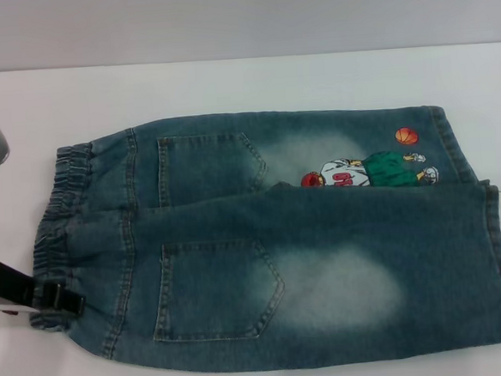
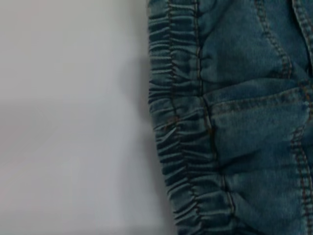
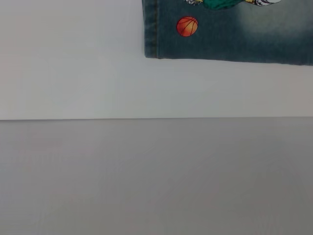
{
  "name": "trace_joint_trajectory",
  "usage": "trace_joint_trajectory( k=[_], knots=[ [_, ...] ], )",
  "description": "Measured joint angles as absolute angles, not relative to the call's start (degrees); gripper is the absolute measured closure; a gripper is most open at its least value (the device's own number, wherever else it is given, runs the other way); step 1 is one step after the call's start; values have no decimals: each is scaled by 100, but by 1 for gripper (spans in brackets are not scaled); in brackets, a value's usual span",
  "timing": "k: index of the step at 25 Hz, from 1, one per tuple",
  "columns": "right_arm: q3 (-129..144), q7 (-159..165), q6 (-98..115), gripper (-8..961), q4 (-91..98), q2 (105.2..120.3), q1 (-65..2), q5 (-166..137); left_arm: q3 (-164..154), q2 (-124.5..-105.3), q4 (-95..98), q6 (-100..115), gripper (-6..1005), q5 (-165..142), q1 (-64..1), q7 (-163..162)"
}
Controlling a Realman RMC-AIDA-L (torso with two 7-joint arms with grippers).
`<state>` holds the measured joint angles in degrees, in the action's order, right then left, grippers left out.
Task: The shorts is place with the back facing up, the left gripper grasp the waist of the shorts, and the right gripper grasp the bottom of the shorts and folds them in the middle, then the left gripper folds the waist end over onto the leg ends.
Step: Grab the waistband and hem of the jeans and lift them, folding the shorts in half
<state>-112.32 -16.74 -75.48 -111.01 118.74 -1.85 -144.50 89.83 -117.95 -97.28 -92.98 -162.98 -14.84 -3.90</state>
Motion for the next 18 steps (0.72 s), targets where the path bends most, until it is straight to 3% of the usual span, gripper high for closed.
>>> trace_joint_trajectory(
  k=[18],
  knots=[
    [-11291, -1798, -7573, 261, -11136, 11874, -158, -14450, 8662, -11811, -9542, -9212, 219, -16448, -1612, -508]
  ],
)
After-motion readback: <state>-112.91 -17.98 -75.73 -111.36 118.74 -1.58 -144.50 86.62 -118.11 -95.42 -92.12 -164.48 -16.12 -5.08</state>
